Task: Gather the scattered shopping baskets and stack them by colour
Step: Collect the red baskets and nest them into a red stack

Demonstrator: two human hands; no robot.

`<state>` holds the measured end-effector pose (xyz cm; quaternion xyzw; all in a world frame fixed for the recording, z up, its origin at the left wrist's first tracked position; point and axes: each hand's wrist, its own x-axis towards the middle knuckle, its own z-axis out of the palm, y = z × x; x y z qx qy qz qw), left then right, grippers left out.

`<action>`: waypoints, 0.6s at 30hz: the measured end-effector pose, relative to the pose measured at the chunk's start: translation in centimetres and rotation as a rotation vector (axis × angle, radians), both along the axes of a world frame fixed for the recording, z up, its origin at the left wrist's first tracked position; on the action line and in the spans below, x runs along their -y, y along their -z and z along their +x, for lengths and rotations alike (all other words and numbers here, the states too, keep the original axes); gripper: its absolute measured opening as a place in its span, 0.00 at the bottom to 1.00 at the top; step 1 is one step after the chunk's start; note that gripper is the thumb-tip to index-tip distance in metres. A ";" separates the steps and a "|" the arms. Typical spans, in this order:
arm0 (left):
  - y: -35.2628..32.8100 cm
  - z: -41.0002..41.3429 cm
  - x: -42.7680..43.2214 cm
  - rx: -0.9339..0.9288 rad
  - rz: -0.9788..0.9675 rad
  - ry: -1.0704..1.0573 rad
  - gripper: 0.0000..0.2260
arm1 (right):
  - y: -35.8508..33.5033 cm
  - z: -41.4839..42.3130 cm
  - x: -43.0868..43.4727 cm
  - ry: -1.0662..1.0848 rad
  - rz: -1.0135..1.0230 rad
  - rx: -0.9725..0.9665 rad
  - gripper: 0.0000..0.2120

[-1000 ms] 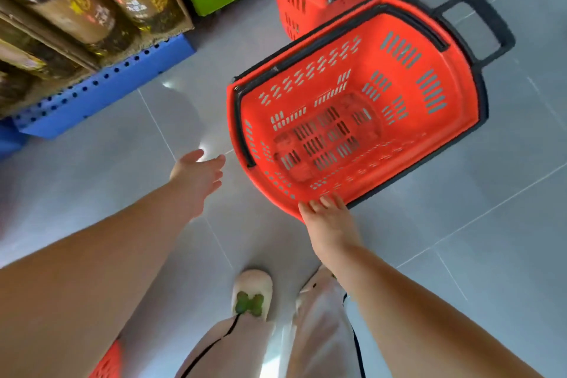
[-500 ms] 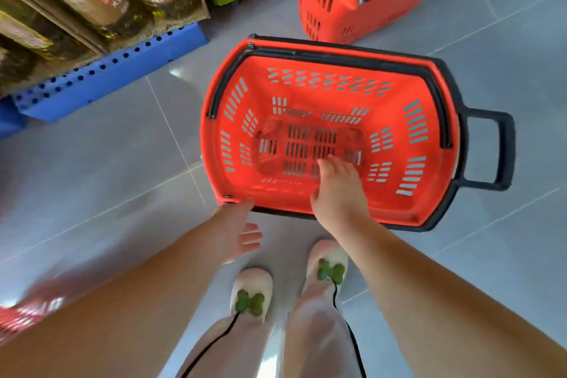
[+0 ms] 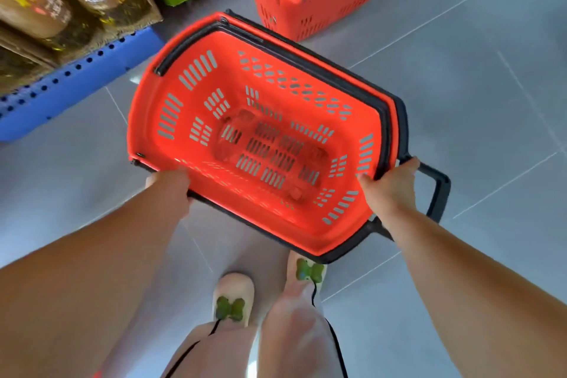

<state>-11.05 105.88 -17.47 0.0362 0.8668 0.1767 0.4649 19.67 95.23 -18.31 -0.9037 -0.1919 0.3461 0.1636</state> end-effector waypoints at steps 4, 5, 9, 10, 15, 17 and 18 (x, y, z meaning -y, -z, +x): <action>0.9 1.2 1.0 0.181 0.123 -0.008 0.13 | 0.8 -1.3 -0.2 0.407 0.036 -0.076 0.47; 0.9 1.9 1.5 0.254 0.123 -0.013 0.15 | 0.9 -1.5 -0.2 0.536 -0.011 -0.137 0.46; 0.8 2.6 3.0 0.308 0.123 0.016 0.25 | 1.0 -0.9 0.5 0.603 -0.066 -0.473 0.27; 0.7 2.3 3.1 0.327 0.098 0.042 0.25 | 1.0 -0.9 0.8 0.584 -0.066 -0.502 0.25; -1.4 2.1 1.5 0.450 0.172 -0.044 0.18 | -0.5 -1.4 0.4 0.575 0.110 -0.584 0.16; -3.0 1.6 0.5 0.464 0.208 -0.072 0.17 | -1.9 -1.9 0.2 0.561 0.135 -0.637 0.09; -4.2 1.2 0.1 0.472 0.219 -0.063 0.16 | -3.1 -2.2 0.1 0.561 0.145 -0.664 0.07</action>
